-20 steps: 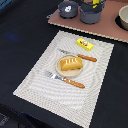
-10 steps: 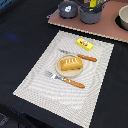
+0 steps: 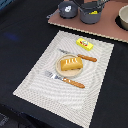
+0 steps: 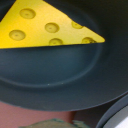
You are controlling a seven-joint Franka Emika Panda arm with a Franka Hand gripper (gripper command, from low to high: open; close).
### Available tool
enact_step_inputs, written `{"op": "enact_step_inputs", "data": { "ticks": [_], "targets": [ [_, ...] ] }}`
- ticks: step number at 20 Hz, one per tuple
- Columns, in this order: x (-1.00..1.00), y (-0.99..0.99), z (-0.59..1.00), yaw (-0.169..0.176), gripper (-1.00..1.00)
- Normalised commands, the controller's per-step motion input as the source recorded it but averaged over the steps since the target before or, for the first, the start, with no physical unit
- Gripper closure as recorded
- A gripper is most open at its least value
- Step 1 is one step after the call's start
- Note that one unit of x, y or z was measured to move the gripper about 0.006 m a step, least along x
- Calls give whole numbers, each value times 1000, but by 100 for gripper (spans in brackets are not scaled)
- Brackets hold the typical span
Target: Interact with the objects in diverse but meaningful ways.
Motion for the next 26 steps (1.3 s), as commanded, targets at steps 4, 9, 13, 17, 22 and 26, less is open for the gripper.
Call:
{"op": "enact_step_inputs", "data": {
  "ticks": [4, 9, 13, 17, 22, 26],
  "targets": [
    [565, -194, 949, -186, -100],
    [621, -269, 579, -183, -100],
    [489, -484, 158, -132, -100],
    [446, -718, 26, -50, -100],
    [429, -817, -4, -17, -100],
    [396, -803, -41, -25, -100]
  ]
}}
